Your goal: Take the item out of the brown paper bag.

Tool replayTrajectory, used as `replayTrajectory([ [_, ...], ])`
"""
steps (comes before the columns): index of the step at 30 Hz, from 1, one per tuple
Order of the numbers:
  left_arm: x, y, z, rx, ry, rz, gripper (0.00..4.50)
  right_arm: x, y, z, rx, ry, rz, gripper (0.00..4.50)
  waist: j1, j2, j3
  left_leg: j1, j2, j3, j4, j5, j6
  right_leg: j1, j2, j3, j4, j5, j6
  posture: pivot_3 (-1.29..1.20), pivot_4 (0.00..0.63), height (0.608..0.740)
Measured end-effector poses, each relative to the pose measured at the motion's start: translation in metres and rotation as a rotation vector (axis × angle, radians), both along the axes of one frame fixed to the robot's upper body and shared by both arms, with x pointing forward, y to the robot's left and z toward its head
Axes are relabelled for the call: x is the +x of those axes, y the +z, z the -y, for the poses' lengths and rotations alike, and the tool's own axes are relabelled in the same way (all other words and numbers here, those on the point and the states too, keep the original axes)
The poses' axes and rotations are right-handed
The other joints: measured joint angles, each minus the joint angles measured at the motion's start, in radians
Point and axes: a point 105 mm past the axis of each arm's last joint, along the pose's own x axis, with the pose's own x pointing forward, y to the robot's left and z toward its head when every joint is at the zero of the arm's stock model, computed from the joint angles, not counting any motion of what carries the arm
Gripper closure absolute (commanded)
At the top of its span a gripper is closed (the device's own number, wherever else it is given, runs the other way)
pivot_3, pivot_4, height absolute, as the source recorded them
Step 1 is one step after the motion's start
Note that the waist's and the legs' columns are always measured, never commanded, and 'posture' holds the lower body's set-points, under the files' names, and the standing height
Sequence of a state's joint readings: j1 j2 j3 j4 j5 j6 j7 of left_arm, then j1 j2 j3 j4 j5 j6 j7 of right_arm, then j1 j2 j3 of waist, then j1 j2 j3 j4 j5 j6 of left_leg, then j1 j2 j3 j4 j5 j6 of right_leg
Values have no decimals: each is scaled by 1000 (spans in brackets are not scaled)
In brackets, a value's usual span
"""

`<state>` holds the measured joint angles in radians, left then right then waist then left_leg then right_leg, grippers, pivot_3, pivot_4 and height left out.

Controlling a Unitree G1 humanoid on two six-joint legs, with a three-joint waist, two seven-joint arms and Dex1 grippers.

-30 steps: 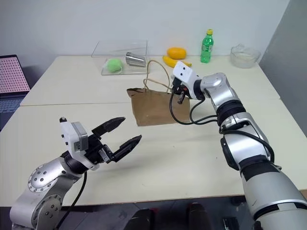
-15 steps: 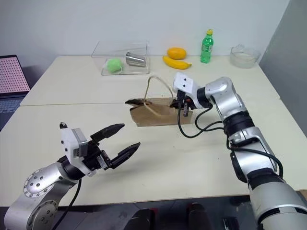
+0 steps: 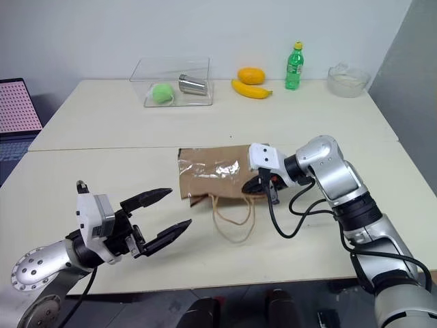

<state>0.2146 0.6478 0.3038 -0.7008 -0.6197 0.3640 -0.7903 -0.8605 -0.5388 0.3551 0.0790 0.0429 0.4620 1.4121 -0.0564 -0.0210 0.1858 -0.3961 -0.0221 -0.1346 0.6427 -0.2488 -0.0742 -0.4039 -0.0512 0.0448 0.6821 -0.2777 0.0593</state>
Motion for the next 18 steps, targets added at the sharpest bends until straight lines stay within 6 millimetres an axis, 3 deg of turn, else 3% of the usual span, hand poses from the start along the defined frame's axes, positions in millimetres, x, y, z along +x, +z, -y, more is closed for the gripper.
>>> replayTrajectory([
  [7,-1,4,-2,33,-33,8,181,-14,-5,-7,45,-2,-13,4467,1,0,0,0,0,0,0,0,0,0,0,0,0,0,0,0,150,740],
  [14,10,17,-2,63,-100,74,181,-24,37,-2,232,-87,72,4467,7,0,0,-1,0,-1,0,0,0,0,0,-1,-1,0,0,0,150,740],
  [18,18,12,4,190,-216,82,90,-48,50,9,401,-148,47,4497,15,0,0,-2,0,-1,-1,0,0,0,0,-1,-1,0,0,0,150,740],
])
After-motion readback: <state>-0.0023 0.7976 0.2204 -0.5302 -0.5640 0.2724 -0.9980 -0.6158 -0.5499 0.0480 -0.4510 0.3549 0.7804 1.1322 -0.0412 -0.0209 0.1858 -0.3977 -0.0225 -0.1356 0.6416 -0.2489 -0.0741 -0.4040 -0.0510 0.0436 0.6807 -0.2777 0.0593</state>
